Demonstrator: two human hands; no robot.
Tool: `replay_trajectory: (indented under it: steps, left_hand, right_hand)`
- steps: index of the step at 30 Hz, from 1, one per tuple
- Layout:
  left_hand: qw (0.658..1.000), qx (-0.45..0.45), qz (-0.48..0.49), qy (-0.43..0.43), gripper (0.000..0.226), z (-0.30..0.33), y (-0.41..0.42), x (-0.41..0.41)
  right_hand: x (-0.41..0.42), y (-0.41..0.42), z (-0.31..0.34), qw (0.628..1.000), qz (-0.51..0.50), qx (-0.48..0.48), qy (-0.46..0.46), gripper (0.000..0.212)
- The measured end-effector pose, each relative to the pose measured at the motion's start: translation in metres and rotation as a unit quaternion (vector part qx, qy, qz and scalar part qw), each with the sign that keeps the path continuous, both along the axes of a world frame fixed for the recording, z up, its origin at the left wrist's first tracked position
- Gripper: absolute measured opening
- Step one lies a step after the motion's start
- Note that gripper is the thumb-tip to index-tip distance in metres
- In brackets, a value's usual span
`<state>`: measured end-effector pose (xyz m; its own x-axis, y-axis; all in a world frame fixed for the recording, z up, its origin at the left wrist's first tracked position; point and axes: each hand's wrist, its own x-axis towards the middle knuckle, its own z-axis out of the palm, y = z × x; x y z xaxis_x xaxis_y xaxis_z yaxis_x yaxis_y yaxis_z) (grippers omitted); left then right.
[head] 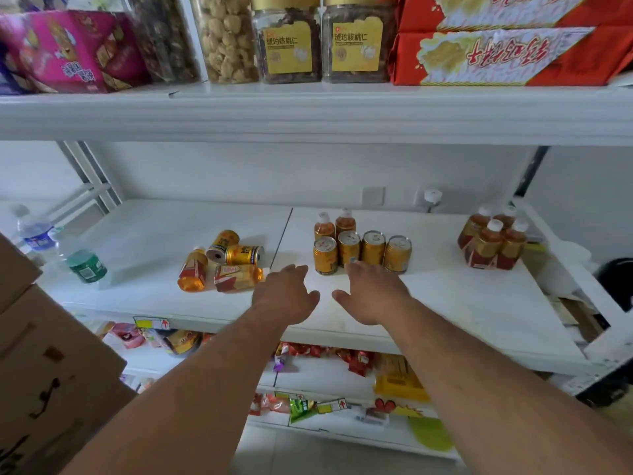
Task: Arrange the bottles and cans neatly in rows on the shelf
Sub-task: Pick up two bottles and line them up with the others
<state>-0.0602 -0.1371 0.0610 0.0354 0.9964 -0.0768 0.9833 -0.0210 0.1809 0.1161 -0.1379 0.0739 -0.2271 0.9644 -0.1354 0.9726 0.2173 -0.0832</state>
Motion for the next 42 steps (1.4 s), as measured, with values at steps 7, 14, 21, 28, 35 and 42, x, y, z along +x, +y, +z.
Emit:
replay_trajectory:
  steps: [7,14,21,28,35,42]
  left_hand:
    - [1.0,-0.007,0.015,-0.025,0.071,0.001,0.048,0.0]
    - [0.998,0.006,0.004,-0.059,0.075,-0.003,0.116,-0.014]
    - [0.991,-0.036,-0.044,-0.118,0.088,-0.019,0.191,-0.03]
    - [0.976,-0.071,-0.092,-0.183,0.093,-0.039,0.24,-0.026]
    - [0.951,-0.115,-0.075,-0.278,0.094,-0.055,0.273,-0.014]
    - [0.944,-0.109,-0.114,-0.29,0.027,-0.057,0.281,-0.005]
  right_hand:
    - [0.005,0.053,-0.001,0.998,-0.015,0.021,0.052,0.053]
    - [0.0,0.109,-0.009,0.996,-0.061,0.024,0.058,0.053]
    - [-0.008,0.158,-0.026,0.988,-0.138,0.041,0.061,0.064]
    - [-0.012,0.195,-0.039,0.976,-0.194,0.038,0.091,0.068]
    - [-0.011,0.235,-0.053,0.965,-0.218,-0.012,0.146,0.066]
    - [-0.013,0.258,-0.063,0.956,-0.24,-0.029,0.168,0.045]
